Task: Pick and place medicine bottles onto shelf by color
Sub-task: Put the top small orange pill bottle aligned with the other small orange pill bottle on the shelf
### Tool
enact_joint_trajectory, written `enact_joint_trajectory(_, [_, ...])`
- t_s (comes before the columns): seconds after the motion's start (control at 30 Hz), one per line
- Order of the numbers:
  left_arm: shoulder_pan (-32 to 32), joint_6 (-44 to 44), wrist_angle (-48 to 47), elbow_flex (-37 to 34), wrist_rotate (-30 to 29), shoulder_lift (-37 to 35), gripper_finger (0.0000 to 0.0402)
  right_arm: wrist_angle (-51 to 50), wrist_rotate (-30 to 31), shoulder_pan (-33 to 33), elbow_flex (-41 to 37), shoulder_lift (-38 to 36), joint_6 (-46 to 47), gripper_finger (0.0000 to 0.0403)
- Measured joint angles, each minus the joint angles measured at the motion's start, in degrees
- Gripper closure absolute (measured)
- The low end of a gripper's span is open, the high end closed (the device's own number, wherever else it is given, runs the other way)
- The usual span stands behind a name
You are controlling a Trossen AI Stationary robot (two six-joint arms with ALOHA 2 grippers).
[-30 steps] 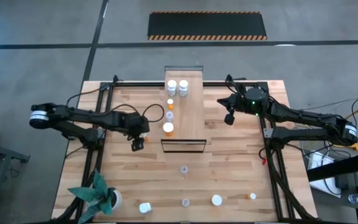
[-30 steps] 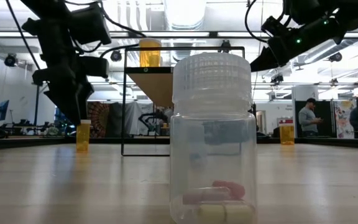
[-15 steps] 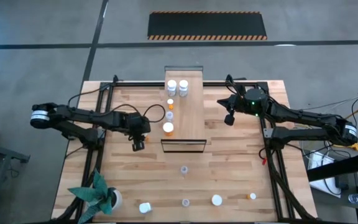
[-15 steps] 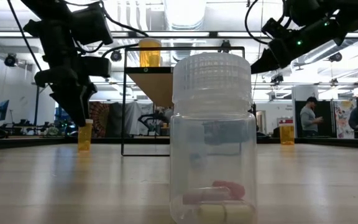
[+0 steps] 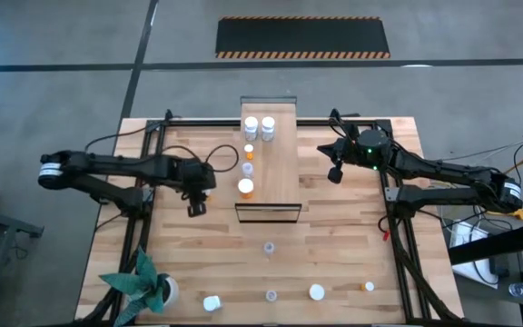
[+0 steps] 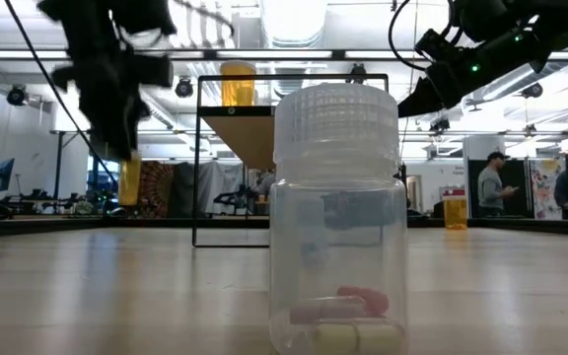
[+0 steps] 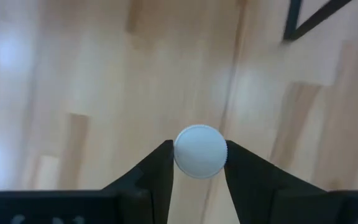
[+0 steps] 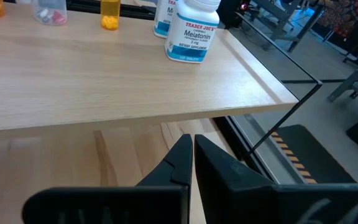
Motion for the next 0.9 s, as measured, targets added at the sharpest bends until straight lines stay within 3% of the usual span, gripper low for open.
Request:
enact_joint_trajectory(0.27, [0.04,1.61,-10.69,17.76,-5.19,-5.03,0.0286,0.0,-0.02,0.02,0.0,0.0,0.2,0.0394])
enact_joint_trajectory(0.43, [0.04,5.65,-12.44,28.69,-9.92,-3.99,0.0286,0.0,-0.02,0.01,0.0,0.0,0.2,0.0394])
enact_joint_trajectory(0.6, [0.19,13.89,-12.36,39.76,-12.57,2.38,0.0286,-0.07,-0.16,0.01,0.0,0.0,0.69,0.0394])
enact_joint_trajectory(0.9, [3.43,20.63,-11.48,57.21,-10.24,18.89,0.0286,-0.07,-3.21,0.0,-0.04,0.0,1.11,0.0394])
